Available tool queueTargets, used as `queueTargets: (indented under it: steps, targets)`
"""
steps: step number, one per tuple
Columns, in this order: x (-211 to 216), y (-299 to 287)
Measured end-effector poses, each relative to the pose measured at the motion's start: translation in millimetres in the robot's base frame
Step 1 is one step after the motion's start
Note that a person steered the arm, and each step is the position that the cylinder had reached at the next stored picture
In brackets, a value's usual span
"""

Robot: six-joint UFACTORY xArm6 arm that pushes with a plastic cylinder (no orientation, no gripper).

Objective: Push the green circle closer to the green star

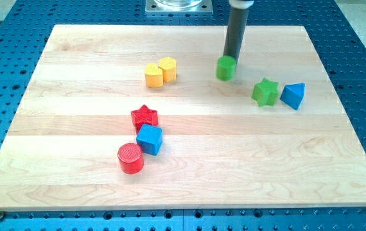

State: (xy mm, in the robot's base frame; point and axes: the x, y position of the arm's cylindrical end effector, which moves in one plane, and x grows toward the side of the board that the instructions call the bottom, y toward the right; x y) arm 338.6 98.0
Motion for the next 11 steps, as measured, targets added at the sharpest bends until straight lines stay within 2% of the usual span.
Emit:
queueTargets:
  steps: [1,2,3,4,5,7,9,10,11]
  targets:
    - [47,-2]
    - [-3,-1]
    - [23,-57]
    - [50,-83]
    - [79,-43]
    - [11,-35]
    - [50,-19]
    - [41,-63]
    - [-16,-47]
